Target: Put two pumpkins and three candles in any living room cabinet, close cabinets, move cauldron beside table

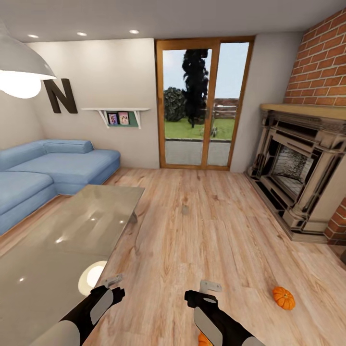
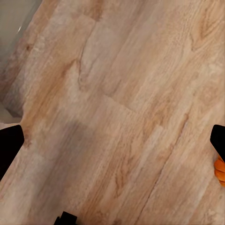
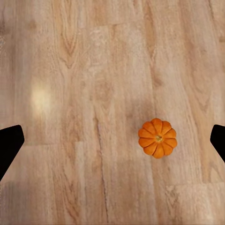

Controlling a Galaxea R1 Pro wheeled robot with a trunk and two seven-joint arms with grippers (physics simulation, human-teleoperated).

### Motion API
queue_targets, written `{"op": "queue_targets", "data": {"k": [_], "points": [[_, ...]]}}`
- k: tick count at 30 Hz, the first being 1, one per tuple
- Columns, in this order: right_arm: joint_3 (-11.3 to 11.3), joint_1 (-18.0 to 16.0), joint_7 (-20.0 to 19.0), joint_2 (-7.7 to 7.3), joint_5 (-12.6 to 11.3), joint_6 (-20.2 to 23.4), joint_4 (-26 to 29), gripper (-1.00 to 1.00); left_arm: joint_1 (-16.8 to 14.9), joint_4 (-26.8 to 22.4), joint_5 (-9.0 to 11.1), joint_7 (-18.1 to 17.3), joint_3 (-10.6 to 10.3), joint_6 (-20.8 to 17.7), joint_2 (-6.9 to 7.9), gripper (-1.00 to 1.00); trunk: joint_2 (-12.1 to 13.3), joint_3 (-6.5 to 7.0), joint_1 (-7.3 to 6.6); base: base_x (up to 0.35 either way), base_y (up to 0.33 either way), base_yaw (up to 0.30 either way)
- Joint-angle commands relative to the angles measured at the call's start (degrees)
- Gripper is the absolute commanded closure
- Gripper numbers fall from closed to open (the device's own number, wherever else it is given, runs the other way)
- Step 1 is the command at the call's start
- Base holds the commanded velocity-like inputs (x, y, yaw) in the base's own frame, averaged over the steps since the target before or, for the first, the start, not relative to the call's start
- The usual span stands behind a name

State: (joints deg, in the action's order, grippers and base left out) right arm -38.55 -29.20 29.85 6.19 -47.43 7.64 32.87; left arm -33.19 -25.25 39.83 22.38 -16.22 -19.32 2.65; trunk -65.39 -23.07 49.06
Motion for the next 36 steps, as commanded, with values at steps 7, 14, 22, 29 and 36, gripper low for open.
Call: {"op": "queue_targets", "data": {"k": [7,14,22,29,36], "points": [[-0.29,-0.07,0.39,-0.04,-0.27,0.27,0.09,-1.0,-0.03,0.34,0.47,0.46,-0.48,-0.19,0.08,-1.0,-0.05,-0.07,0.0,0.0,0.062,0.0],[-0.29,-0.09,0.44,-0.04,-0.33,0.27,0.09,-1.0,-0.03,0.54,0.41,0.47,-0.48,-0.19,0.08,-1.0,-0.05,-0.07,0.0,0.0,0.064,-0.043],[-0.29,-0.06,0.47,-0.04,-0.35,0.27,0.09,-1.0,-0.03,0.55,0.36,0.47,-0.48,-0.16,0.08,-1.0,-0.05,-0.07,0.0,0.032,0.072,-0.009],[-0.29,-0.07,0.48,-0.04,-0.46,0.27,0.09,-1.0,-0.03,0.55,0.36,0.47,-0.48,-0.13,0.08,-1.0,-0.05,-0.07,0.0,0.004,0.008,0.0],[-0.29,-0.06,0.47,-0.04,-0.54,0.25,0.09,-1.0,-0.03,0.55,0.34,0.47,-0.48,-0.12,0.08,-1.0,-0.05,-0.07,0.0,0.056,0.111,0.0]]}}
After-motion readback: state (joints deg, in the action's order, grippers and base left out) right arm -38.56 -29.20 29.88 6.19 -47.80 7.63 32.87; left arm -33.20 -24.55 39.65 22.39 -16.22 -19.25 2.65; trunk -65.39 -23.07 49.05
